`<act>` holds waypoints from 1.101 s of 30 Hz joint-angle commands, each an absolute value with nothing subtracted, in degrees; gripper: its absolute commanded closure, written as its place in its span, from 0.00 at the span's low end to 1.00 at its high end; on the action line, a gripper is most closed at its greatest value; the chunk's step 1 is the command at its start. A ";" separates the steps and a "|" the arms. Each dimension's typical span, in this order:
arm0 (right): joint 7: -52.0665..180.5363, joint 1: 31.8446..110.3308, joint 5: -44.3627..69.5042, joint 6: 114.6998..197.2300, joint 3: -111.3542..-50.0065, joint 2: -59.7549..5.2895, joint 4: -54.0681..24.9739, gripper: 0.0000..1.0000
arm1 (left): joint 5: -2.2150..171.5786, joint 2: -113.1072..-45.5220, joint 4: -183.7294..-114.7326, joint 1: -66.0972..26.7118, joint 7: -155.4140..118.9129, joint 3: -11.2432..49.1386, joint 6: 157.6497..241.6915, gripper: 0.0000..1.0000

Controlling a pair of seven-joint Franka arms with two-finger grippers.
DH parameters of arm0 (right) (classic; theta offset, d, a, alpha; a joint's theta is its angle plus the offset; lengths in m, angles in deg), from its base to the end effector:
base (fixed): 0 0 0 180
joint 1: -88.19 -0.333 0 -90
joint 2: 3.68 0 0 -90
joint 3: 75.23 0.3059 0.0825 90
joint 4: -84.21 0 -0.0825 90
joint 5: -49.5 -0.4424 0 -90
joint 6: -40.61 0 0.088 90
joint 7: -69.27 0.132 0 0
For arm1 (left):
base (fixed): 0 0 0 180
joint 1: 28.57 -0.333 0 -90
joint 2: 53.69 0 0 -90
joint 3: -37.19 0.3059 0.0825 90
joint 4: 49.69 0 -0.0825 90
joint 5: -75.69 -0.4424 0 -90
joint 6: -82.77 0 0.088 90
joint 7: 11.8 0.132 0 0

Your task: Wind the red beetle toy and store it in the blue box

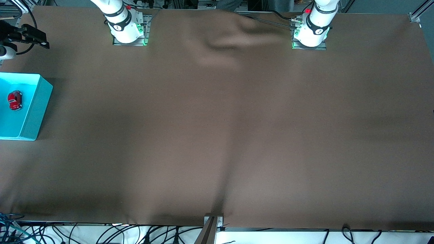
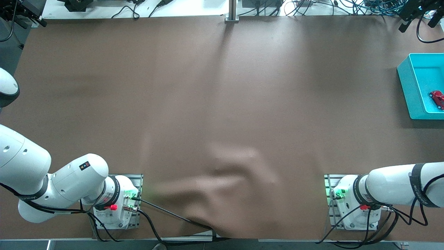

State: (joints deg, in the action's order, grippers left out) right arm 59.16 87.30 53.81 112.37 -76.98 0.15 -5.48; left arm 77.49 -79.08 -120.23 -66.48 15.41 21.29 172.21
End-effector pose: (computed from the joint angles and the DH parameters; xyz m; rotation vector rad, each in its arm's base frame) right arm 0.5501 -0.0203 0.6089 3.0608 0.2255 -0.3885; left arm 0.6594 0.3008 0.4796 2.9628 -0.1033 -0.0373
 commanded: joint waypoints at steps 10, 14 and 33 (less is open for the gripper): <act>63.91 86.69 52.85 121.54 -74.79 -2.19 -6.14 0.00 | 78.50 -78.83 -120.36 -66.89 16.68 21.19 171.72 0.00; 63.99 86.78 52.58 125.94 -74.88 -2.63 -6.23 0.00 | 78.50 -78.83 -120.36 -66.89 16.68 21.19 171.72 0.00; 63.38 87.75 52.84 129.64 -75.76 -7.28 -2.71 0.00 | 78.50 -78.83 -120.36 -66.89 16.68 21.19 171.72 0.00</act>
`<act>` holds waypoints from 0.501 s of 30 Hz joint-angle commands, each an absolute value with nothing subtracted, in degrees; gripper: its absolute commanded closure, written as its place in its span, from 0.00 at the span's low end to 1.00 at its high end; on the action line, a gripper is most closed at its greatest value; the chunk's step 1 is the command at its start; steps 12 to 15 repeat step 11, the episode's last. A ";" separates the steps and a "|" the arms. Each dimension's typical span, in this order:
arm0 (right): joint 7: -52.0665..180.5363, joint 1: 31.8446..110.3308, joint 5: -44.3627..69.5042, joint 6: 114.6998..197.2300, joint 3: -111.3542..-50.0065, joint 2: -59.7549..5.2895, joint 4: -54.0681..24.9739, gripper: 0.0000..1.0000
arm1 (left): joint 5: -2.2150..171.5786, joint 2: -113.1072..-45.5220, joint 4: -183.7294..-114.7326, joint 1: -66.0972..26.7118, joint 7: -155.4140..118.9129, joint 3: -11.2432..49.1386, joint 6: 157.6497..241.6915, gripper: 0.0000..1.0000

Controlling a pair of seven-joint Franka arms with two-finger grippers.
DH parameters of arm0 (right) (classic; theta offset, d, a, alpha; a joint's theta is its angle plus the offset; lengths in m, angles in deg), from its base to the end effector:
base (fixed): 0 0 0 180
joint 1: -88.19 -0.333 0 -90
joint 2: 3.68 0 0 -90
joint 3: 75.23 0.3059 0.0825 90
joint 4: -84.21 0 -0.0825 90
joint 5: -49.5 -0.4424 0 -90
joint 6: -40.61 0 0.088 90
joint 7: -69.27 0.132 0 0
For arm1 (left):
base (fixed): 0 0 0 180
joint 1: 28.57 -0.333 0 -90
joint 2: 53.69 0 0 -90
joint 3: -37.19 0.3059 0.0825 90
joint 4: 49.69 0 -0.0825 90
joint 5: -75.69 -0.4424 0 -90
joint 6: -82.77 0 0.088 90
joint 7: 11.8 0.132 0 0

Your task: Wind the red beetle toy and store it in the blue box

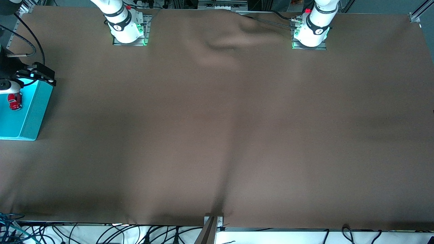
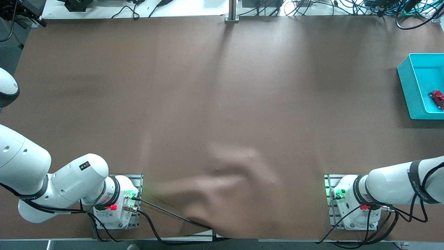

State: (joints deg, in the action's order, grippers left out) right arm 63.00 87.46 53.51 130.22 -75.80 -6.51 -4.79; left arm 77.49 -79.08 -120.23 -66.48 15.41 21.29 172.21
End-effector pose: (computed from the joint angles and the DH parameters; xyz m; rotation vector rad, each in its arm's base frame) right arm 0.6252 -0.0074 0.5678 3.0677 0.1737 -0.0652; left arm 0.6594 0.3008 0.4796 2.9628 -0.1033 -0.0373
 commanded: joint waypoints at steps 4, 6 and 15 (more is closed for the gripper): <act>62.68 87.57 52.76 129.12 -75.67 -7.20 -2.71 0.00 | 78.50 -78.83 -120.36 -66.89 16.68 21.19 171.72 0.00; 62.67 87.57 52.76 129.03 -75.67 -7.20 -2.71 0.00 | 78.50 -78.83 -120.36 -66.89 16.68 21.19 171.72 0.00; 62.68 87.31 52.76 128.85 -75.32 -6.93 -2.71 0.00 | 78.50 -78.83 -120.36 -66.89 16.68 21.19 171.72 0.00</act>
